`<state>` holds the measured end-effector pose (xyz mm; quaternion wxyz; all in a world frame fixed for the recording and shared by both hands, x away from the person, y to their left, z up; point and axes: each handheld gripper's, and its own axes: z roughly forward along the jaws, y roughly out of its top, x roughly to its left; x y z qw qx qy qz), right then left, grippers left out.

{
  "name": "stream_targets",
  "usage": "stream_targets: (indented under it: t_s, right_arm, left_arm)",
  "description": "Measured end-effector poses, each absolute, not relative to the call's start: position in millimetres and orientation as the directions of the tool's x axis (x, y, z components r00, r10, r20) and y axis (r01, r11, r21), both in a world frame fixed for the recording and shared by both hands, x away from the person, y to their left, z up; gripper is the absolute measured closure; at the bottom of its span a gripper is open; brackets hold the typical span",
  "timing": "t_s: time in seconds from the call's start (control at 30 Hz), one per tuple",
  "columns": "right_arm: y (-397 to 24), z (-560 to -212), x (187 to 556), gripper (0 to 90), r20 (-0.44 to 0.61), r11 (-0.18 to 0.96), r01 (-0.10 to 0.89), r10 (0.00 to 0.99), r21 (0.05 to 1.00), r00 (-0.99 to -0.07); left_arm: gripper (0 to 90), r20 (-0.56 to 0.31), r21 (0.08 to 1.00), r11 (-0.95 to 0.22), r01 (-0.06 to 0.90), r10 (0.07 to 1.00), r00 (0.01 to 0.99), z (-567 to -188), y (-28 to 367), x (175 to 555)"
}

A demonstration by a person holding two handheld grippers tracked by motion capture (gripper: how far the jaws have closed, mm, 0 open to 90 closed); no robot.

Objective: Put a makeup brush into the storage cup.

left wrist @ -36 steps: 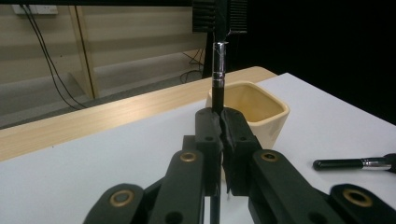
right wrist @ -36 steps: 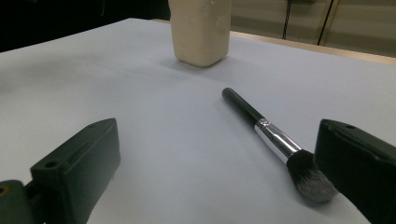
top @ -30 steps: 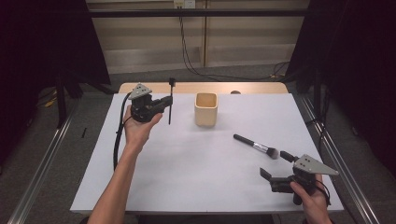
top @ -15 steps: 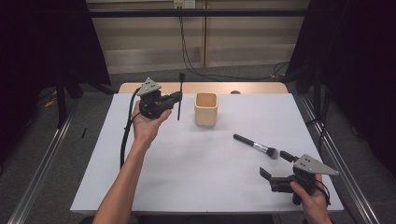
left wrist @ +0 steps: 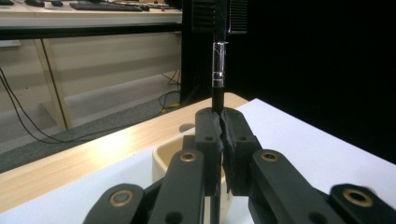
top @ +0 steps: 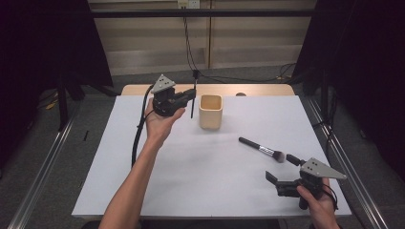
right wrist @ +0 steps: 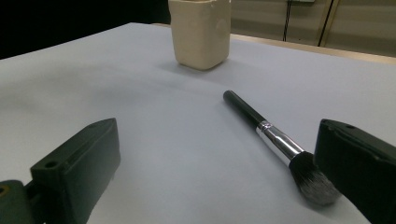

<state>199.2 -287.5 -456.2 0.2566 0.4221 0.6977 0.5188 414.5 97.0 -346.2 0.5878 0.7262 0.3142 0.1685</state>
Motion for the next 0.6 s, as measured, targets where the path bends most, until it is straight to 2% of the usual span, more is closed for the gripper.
stream_targets:
  t_s: [0.3,0.6]
  right_arm:
    - [-287.5,-455.9,198.4,0.2,0.077,0.108,0.319,0.853,0.942,-0.516]
    - [-288.5,-455.6,197.8,0.2,0.081,0.102,0.317,0.853,0.943,-0.515]
  left_arm:
    - [86.2,-0.142,0.963,-0.08,0.257,0.659,0.739,-339.2,85.7,423.0]
    - [86.2,-0.121,0.964,-0.094,0.25,0.679,0.724,-335.4,71.3,437.4]
